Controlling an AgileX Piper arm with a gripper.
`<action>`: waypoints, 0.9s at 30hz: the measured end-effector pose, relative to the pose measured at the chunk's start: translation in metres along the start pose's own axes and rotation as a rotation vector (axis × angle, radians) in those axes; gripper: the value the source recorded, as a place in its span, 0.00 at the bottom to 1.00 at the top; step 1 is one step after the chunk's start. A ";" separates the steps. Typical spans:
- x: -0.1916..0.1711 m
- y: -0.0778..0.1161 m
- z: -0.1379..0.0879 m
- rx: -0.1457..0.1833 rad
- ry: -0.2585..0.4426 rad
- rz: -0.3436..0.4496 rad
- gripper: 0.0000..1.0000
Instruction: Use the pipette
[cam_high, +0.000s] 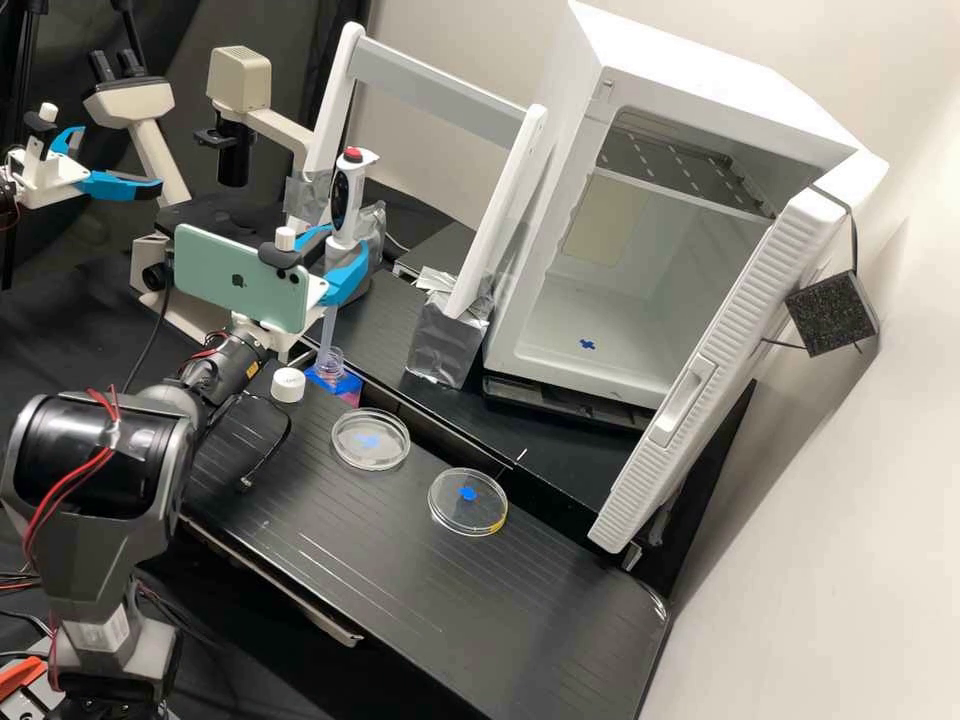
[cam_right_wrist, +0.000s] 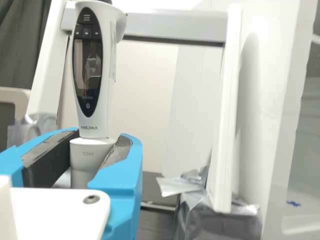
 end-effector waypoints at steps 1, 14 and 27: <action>0.000 -0.002 0.001 -0.001 -0.003 -0.005 0.00; 0.001 -0.017 0.010 -0.021 -0.037 -0.049 0.00; -0.009 0.003 0.005 -0.004 -0.007 0.002 0.00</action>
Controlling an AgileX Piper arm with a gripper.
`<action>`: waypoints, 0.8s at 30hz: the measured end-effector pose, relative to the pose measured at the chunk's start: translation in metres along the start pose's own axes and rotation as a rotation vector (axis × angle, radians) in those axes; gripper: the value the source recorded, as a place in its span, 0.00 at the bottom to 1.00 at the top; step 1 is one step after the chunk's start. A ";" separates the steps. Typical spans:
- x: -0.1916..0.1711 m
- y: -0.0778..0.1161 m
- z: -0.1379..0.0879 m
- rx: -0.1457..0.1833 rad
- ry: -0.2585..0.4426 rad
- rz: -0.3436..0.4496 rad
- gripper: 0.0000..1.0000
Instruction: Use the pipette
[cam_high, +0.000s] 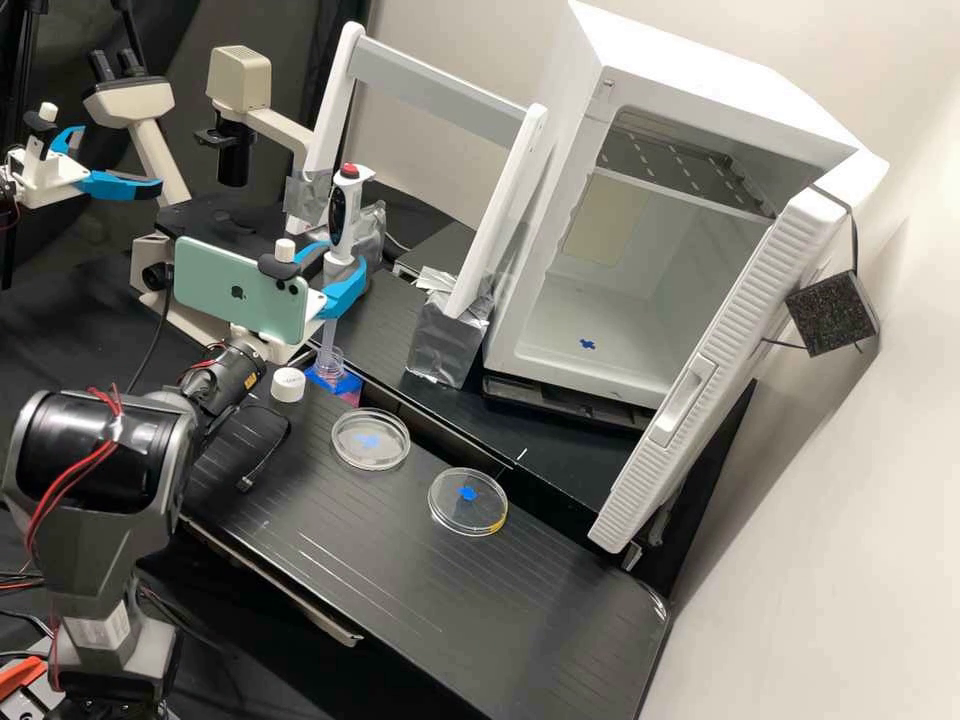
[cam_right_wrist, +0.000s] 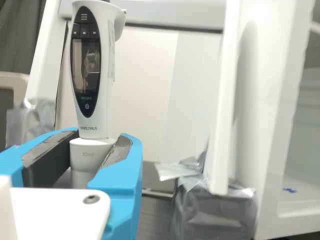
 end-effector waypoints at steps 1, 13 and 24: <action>-0.002 0.004 -0.001 0.000 0.009 0.009 0.00; -0.015 0.044 -0.024 0.010 0.171 0.118 0.00; -0.030 0.071 -0.015 0.054 0.233 0.095 0.00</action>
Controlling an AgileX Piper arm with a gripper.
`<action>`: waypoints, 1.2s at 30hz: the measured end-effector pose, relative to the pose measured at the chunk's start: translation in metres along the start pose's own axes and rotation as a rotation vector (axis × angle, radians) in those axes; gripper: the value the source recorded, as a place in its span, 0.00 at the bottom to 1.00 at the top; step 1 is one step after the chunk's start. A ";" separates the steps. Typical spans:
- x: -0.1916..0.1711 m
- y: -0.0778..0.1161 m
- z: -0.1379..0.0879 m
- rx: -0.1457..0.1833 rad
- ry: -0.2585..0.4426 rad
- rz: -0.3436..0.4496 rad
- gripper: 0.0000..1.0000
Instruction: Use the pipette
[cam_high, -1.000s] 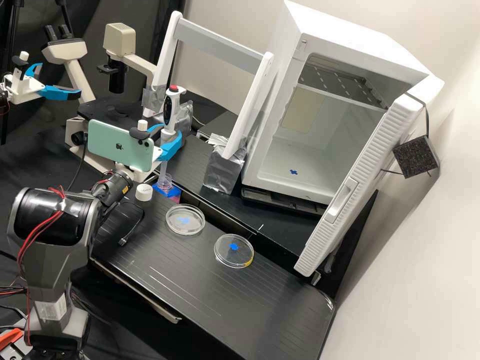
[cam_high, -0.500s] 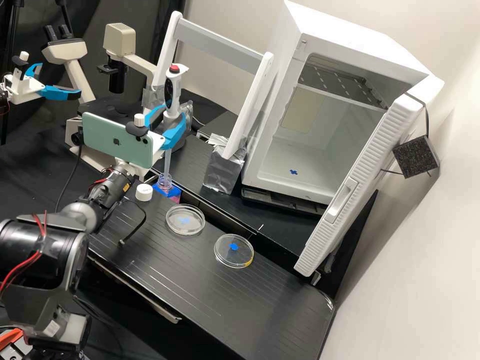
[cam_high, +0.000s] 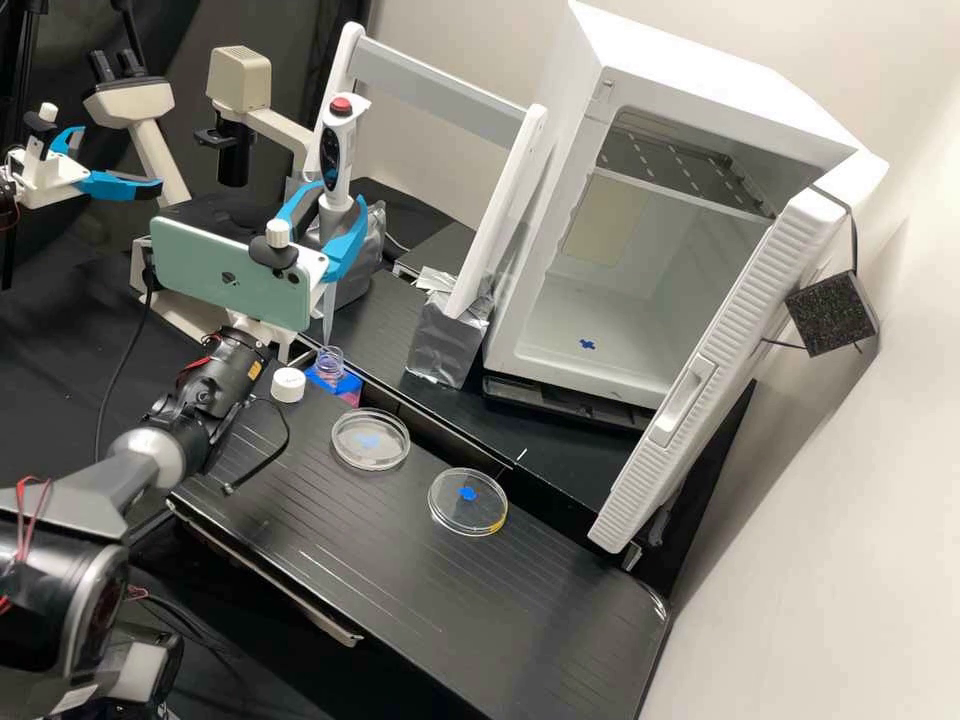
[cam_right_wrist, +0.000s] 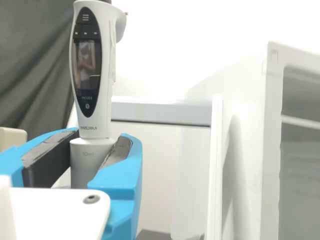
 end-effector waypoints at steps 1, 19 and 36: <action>-0.004 0.002 0.002 -0.006 0.008 -0.004 0.00; -0.069 0.061 0.040 0.048 -0.107 0.216 0.00; -0.078 0.054 0.047 0.027 -0.152 0.191 0.00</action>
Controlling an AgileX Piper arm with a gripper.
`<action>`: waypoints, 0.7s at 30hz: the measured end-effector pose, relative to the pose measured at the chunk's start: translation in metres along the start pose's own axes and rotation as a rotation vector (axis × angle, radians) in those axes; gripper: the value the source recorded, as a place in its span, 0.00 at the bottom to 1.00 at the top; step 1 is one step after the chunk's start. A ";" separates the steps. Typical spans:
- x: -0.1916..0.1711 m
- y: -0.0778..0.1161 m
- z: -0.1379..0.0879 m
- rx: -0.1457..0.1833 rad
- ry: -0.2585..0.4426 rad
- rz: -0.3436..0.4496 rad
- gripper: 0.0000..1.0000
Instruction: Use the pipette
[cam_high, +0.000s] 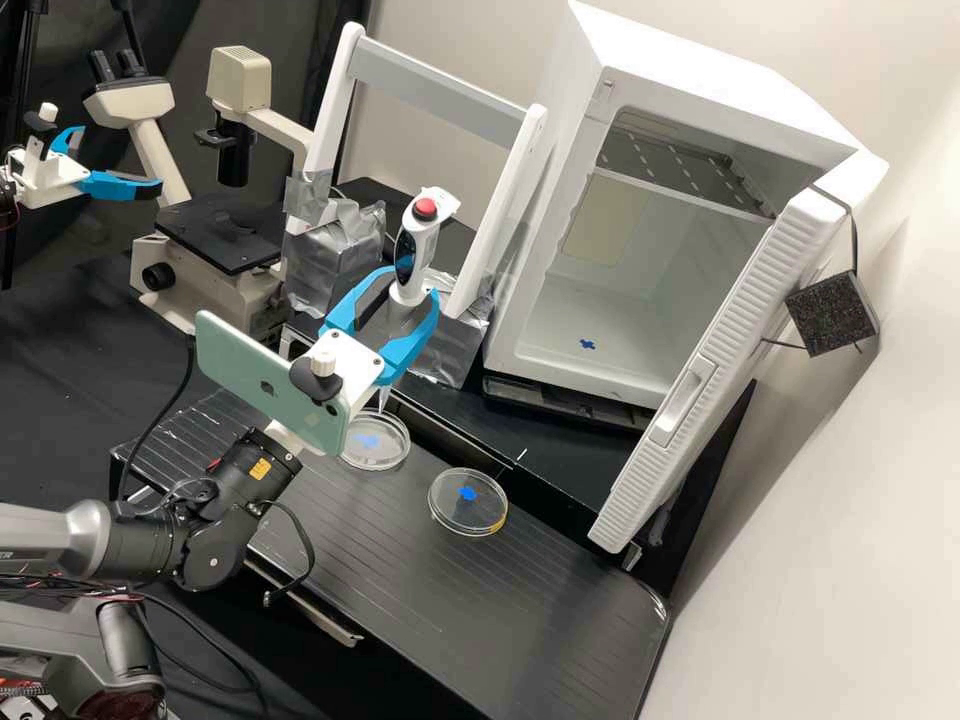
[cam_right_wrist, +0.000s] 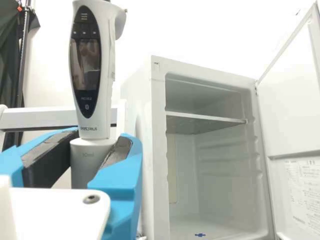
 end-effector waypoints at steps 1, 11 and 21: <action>0.000 0.000 0.000 0.001 -0.002 -0.001 0.00; 0.001 -0.004 -0.003 0.020 0.024 -0.025 0.00; 0.042 0.000 -0.055 0.039 0.295 -0.132 0.00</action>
